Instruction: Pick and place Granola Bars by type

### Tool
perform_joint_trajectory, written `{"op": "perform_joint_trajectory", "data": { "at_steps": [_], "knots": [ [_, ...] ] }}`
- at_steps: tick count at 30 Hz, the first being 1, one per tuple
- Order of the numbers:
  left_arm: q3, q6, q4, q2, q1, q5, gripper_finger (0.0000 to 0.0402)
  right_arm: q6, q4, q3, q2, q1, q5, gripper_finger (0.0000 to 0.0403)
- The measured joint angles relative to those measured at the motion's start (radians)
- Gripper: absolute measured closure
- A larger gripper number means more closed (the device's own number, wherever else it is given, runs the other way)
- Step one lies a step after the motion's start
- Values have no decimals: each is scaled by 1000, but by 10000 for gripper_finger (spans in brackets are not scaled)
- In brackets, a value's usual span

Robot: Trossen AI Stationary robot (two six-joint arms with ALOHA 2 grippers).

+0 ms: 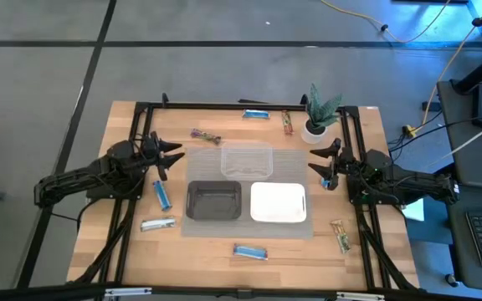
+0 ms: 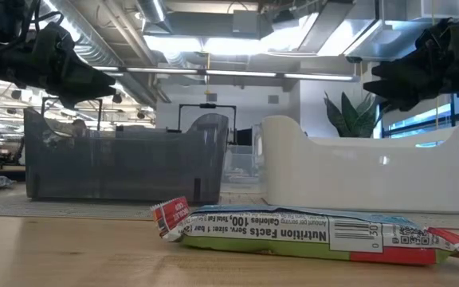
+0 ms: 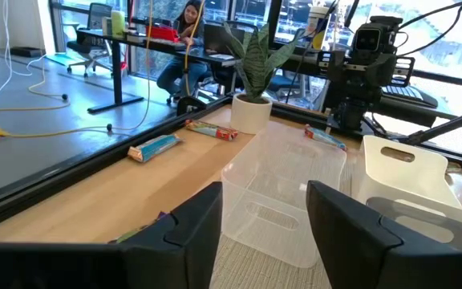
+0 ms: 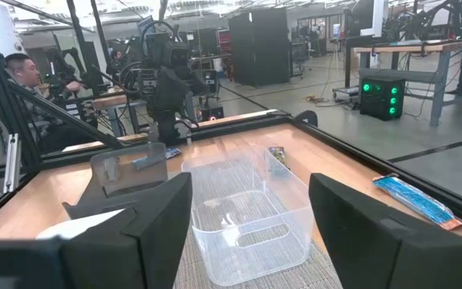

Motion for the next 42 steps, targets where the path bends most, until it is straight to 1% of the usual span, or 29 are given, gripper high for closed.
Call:
{"op": "perform_joint_trajectory", "data": {
  "at_steps": [25, 29, 30, 32, 35, 37, 39, 42],
  "knots": [
    [0, 0, 0, 0, 0, 0, 227, 1, 0, 0, 0, 0, 0, 148],
    [0, 0, 0, 0, 0, 0, 228, 23, 0, 0, 0, 0, 1, 148],
    [0, 0, 0, 0, 0, 0, 227, 22, 2, 0, 0, 0, 16, 148],
    [0, 0, 0, 0, 0, 0, 226, 26, 18, 0, 0, 0, 91, 148],
    [0, 0, 0, 0, 0, 0, 227, 91, 34, 0, 0, 0, 164, 148],
    [0, 0, 0, 0, 0, -12, 228, 131, 34, 0, 0, 0, 166, 148],
    [0, 0, 7, 0, 1, -62, 228, 144, 34, 0, 0, 0, 166, 148],
    [0, 0, 10, 0, 1, -92, 226, 178, 34, 0, 0, 0, 166, 146]
  ]
}}
